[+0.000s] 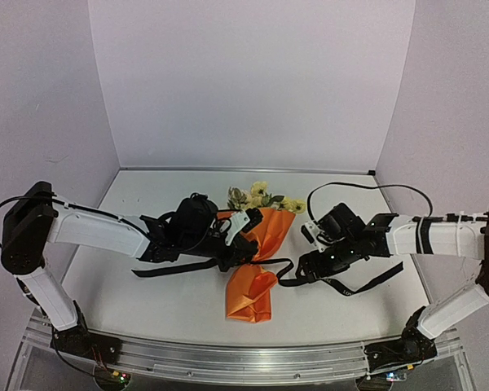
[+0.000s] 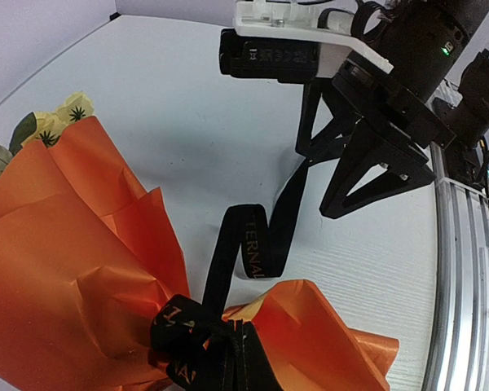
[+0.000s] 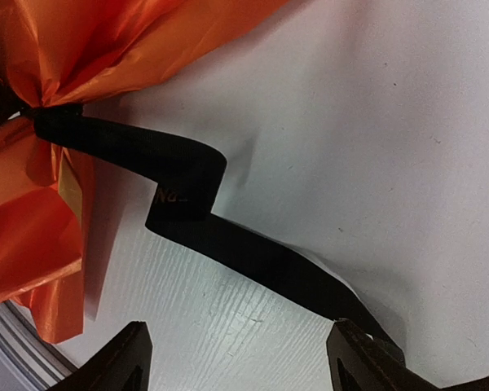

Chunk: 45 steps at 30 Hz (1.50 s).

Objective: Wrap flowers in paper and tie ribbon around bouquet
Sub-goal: Pick up the right side of the half-tied ribbon from the center of the board.

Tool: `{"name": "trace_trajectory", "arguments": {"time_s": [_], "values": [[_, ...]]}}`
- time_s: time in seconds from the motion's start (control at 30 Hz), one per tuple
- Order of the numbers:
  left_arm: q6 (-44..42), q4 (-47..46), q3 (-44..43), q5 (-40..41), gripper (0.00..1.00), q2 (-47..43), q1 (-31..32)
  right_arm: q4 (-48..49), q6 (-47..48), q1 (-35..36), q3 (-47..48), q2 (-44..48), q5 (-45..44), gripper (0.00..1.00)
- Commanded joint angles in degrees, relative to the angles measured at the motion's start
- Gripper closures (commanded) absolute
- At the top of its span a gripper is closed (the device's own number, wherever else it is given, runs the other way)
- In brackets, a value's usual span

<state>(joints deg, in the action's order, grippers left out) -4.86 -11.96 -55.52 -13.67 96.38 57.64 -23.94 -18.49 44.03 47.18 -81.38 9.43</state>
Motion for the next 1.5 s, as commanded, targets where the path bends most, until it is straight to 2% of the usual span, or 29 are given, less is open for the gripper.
{"name": "trace_trajectory", "arguments": {"time_s": [0.0,0.1,0.2,0.3,0.37,0.47,0.6,0.7,0.9,1.2,1.33,1.47], "values": [[0.5,-1.6,-0.5,-0.9,1.00,-2.1,-0.5,4.6,-1.4,-0.5,-0.8,-0.8,-1.3,0.21],[0.5,-1.7,-0.2,-1.8,1.00,-2.9,-0.7,3.5,-4.1,-2.6,-2.5,0.8,-4.5,0.21],[0.7,-1.8,-0.1,-3.3,1.00,-2.9,-0.9,-2.1,-7.8,-4.1,-2.7,3.5,-8.5,0.23],[0.5,-0.9,-1.0,-4.7,1.00,-2.3,-0.9,-10.6,-17.5,-4.2,-0.2,4.4,-10.6,0.27],[0.0,-0.6,-1.4,-4.8,1.00,-2.2,-0.9,-13.4,-25.5,-4.1,0.7,4.1,-10.4,0.30],[-0.8,-0.6,-2.1,-5.3,1.00,-1.9,-0.9,-15.7,-36.4,-3.7,2.6,2.4,-10.1,0.28],[-1.7,-0.1,-3.0,-6.1,1.00,-1.3,-1.1,-17.8,-41.9,0.6,6.7,0.3,-14.9,0.28],[-2.0,0.3,-2.8,-7.0,1.00,-1.6,-1.1,-17.5,-47.7,1.8,6.5,-1.6,-17.3,0.27],[-2.7,0.9,-0.7,-7.7,1.00,-4.0,-1.4,-10.9,-58.0,2.2,3.8,-5.9,-18.5,0.30],[-3.6,2.0,0.1,-8.4,1.00,-5.0,-1.5,-3.9,-65.5,2.1,2.8,-13.0,-20.9,0.34],[-4.0,2.5,0.7,-8.4,1.00,-5.9,-1.6,-3.4,-66.3,2.0,0.6,-12.7,-23.0,0.41],[-4.4,2.7,1.1,-8.9,1.00,-5.9,-1.7,-3.4,-64.8,0.9,-2.0,-11.3,-25.5,0.61]]}}
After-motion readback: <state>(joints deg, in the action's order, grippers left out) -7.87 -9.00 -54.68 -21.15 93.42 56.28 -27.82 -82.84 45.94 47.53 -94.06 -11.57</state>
